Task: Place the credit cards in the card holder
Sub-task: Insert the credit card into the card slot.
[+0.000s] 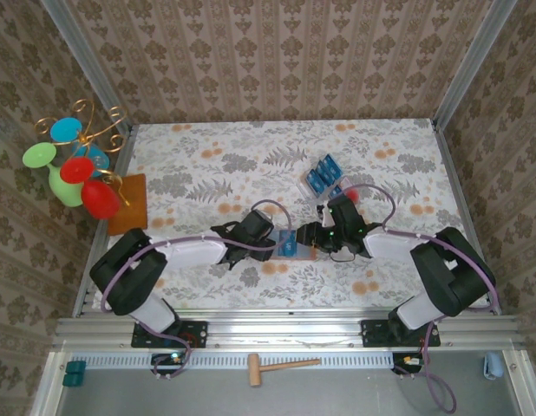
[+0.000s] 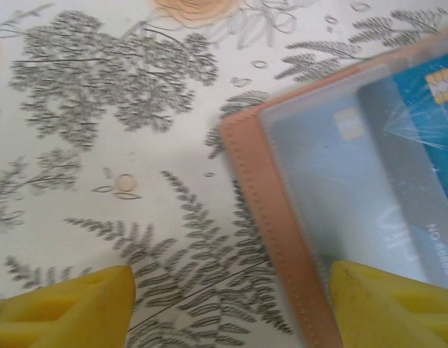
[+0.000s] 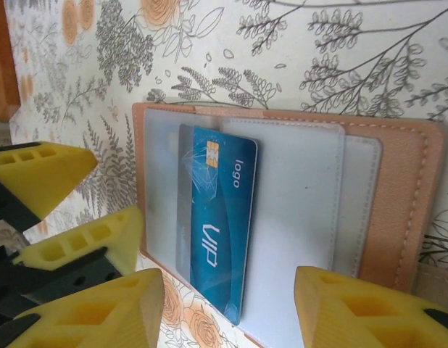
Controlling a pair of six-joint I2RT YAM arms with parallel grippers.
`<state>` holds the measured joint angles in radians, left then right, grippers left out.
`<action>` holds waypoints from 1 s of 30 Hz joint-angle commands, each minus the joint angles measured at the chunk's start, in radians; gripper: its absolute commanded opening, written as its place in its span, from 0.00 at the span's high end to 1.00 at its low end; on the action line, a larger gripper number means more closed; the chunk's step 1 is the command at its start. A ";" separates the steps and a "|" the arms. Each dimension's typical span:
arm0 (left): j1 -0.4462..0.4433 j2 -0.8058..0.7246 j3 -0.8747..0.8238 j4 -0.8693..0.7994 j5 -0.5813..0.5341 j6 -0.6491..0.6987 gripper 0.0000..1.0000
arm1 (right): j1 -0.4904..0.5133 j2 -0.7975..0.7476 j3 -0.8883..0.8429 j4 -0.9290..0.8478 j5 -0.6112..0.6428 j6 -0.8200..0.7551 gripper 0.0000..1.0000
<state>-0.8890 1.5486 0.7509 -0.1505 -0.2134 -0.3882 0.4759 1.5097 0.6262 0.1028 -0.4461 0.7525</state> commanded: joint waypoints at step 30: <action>0.062 -0.049 -0.122 0.052 0.031 -0.035 0.27 | 0.125 0.212 0.334 -0.443 0.233 -0.173 1.00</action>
<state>-0.8349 1.4872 0.6407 -0.1177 -0.1978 -0.4042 0.5903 1.7042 0.9325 -0.3073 -0.2379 0.5968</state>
